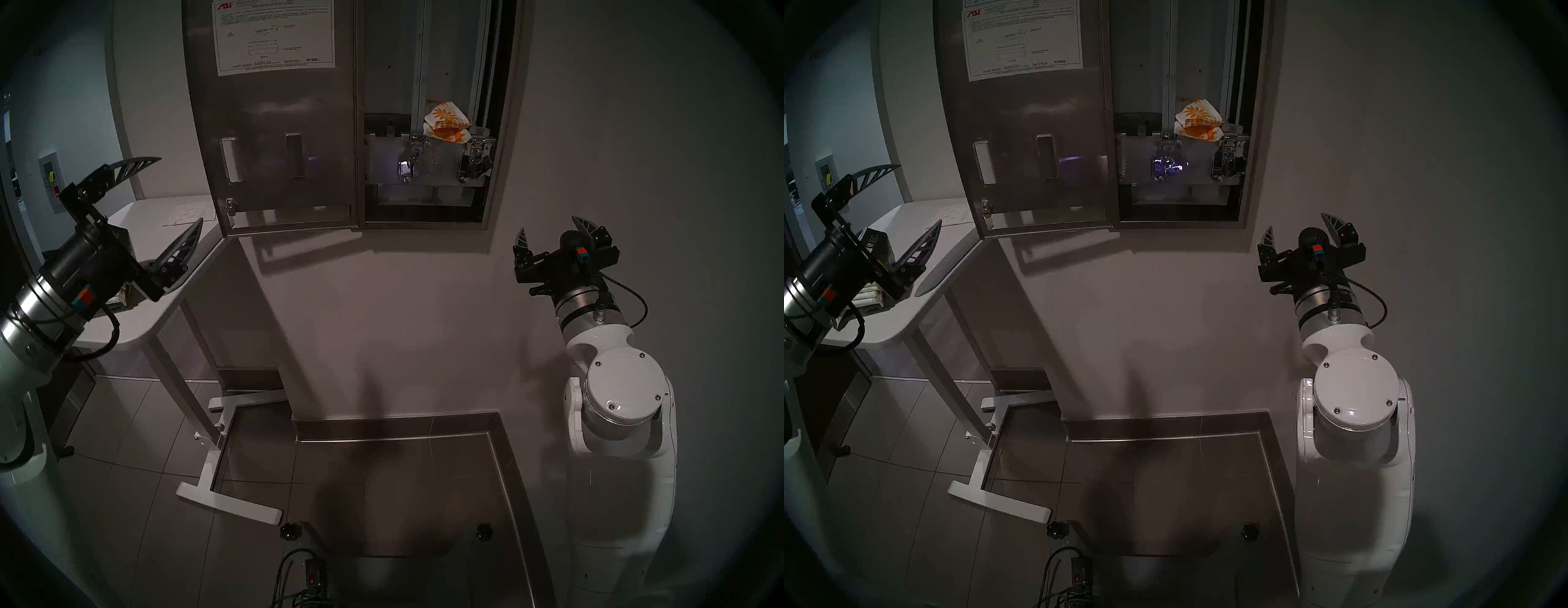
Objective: Open the dispenser door, put the pads inside, close the door
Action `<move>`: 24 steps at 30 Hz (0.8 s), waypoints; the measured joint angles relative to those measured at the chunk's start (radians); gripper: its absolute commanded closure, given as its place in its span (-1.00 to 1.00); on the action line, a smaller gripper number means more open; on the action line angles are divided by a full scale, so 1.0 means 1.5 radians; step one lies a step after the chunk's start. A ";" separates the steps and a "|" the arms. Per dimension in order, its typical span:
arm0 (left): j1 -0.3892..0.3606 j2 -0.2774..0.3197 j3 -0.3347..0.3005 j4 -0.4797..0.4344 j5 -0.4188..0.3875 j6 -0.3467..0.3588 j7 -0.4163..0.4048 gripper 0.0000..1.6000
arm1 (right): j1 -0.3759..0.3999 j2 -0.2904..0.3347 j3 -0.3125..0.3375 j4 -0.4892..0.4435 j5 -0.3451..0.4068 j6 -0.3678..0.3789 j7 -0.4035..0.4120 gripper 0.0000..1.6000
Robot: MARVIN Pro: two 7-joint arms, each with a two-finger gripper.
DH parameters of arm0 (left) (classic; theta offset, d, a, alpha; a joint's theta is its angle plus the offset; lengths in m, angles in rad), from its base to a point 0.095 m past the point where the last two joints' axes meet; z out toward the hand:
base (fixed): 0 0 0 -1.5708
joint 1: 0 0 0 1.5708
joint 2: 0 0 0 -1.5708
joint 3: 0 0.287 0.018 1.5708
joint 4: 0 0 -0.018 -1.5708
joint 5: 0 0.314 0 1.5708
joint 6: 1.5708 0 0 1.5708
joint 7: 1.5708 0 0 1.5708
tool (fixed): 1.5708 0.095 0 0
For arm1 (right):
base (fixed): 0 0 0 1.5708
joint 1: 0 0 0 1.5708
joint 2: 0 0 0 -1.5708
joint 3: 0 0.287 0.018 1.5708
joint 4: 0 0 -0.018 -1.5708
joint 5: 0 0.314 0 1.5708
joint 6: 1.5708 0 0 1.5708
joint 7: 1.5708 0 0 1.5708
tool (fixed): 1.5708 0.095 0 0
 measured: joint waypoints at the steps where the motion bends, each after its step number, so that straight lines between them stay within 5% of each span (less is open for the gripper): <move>1: -0.008 0.009 0.005 0.007 0.013 0.004 0.002 -1.00 | 0.000 0.000 0.000 0.000 0.000 0.000 0.000 -1.00; 15: -0.104 0.090 0.116 0.084 0.174 0.018 0.027 -1.00 | 0.000 0.000 0.000 0.000 -0.001 -0.001 -0.001 -1.00; 24: -0.158 0.106 0.151 0.121 0.214 0.062 0.047 -1.00 | 0.000 0.000 -0.001 0.000 -0.001 -0.001 -0.001 -1.00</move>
